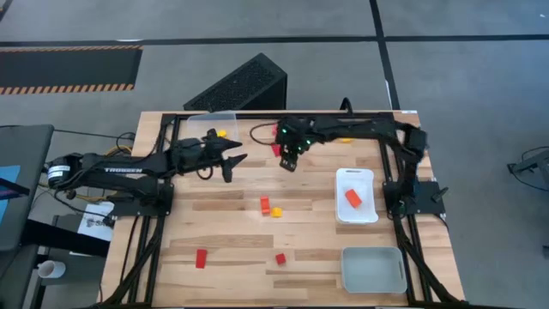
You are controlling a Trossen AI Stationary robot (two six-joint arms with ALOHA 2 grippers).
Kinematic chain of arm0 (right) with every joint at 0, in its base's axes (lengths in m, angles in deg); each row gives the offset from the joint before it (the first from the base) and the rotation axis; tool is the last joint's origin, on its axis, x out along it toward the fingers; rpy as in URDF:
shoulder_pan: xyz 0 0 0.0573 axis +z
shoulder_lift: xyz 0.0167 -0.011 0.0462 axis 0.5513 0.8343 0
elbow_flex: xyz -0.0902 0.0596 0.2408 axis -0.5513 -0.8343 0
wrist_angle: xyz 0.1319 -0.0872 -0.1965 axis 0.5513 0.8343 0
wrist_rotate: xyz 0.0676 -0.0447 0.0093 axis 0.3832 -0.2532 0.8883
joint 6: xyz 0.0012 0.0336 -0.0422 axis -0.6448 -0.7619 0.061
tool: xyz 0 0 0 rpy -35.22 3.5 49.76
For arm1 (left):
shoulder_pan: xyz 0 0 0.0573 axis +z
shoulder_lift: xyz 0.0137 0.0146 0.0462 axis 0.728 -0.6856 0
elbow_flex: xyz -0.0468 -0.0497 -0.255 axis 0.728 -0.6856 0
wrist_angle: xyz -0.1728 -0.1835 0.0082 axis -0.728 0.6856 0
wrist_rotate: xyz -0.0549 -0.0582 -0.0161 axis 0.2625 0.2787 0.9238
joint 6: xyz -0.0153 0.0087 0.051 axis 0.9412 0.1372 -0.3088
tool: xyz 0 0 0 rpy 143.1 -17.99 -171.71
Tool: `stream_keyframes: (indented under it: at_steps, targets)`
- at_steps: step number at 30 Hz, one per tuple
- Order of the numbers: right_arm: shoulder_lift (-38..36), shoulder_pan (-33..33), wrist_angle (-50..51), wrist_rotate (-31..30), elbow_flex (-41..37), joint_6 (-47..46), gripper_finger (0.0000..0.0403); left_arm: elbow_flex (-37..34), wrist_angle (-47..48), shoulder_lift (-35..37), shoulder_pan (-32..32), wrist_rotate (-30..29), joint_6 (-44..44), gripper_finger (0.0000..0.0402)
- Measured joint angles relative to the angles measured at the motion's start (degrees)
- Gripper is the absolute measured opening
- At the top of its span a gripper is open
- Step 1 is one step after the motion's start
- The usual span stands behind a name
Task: Sort & place blocks by color
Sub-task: Put the top red block into the gray bin
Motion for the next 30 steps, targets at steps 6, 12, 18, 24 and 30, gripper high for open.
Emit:
stream_keyframes:
  at_steps: [6,12,18,24,30]
  targets:
    - [-13.01,2.42,-13.51,-0.32,-15.24,-4.07,0.0223,3.44,-0.07,-10.65,0.72,-2.93,3.6,0.0208]
    - [-23.51,5.03,-26.68,-0.24,-27.74,-5.1,0.0223,13.88,1.09,-25.73,4.83,-4.9,0.95,0.0208]
    - [-28.79,9.61,-28.11,-2.74,-33.03,-5.94,0.0223,28.14,12.42,-41.14,11.01,-4.9,-0.31,0.0208]
    - [-31.34,14.67,-27.75,-6.99,-36.02,-6.08,0.0223,40.64,26.82,-52.54,12.91,-0.53,0.97,0.0208]
    - [-32.21,17.22,-27.25,-8.03,-36.54,-5.91,0.0223,51.07,34.02,-59.43,12.44,0.6,1.48,0.0208]
